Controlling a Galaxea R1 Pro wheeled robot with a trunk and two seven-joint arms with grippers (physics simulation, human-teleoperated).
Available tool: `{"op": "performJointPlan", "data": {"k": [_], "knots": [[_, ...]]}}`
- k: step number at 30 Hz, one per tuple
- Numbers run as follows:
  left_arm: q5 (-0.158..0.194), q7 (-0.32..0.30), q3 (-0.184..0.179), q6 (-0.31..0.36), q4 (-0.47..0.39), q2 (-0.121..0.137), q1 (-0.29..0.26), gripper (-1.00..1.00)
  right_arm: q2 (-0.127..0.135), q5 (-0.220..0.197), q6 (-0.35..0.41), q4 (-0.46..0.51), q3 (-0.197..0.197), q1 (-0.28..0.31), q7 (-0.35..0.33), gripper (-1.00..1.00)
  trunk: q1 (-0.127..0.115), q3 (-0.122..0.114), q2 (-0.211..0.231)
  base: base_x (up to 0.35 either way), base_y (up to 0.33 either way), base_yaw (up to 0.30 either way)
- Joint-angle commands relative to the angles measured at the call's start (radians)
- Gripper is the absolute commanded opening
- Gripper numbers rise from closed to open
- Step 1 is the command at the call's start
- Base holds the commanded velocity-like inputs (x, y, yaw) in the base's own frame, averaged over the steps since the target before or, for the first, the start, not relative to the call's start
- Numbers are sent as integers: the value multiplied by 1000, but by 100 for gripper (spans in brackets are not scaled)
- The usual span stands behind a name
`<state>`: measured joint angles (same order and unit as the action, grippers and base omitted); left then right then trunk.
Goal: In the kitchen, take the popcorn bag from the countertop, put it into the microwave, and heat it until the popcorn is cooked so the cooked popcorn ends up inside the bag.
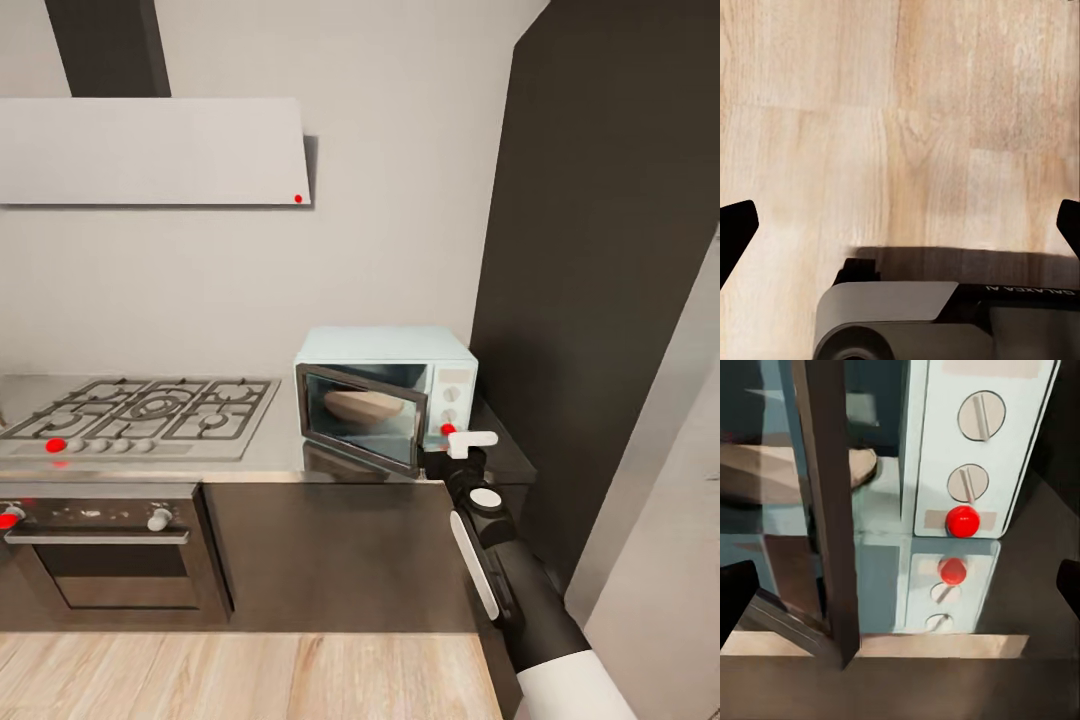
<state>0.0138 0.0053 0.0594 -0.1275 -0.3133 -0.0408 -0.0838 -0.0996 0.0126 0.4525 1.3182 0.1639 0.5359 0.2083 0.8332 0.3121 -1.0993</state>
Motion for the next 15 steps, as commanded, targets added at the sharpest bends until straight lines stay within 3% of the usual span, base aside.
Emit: {"op": "performJointPlan", "data": {"k": [1, 6, 15], "knots": [[2, -1, 6, -3, 0, -1, -1, 100, 1, 1, 5, 1, 2, 0, 5, 100, 0, 1, -1, 71, -161, 0], [3, 5, 6, -16, 4, -8, 3, 100, 16, 6, 9, 19, -3, 12, 17, 100, 0, 1, -1, 14, -31, 0], [3, 5, 15, -30, 11, -16, 3, 100, 64, 36, 9, 50, 8, -39, 11, 100, 0, 1, -1, 0, 0, 0]]}}
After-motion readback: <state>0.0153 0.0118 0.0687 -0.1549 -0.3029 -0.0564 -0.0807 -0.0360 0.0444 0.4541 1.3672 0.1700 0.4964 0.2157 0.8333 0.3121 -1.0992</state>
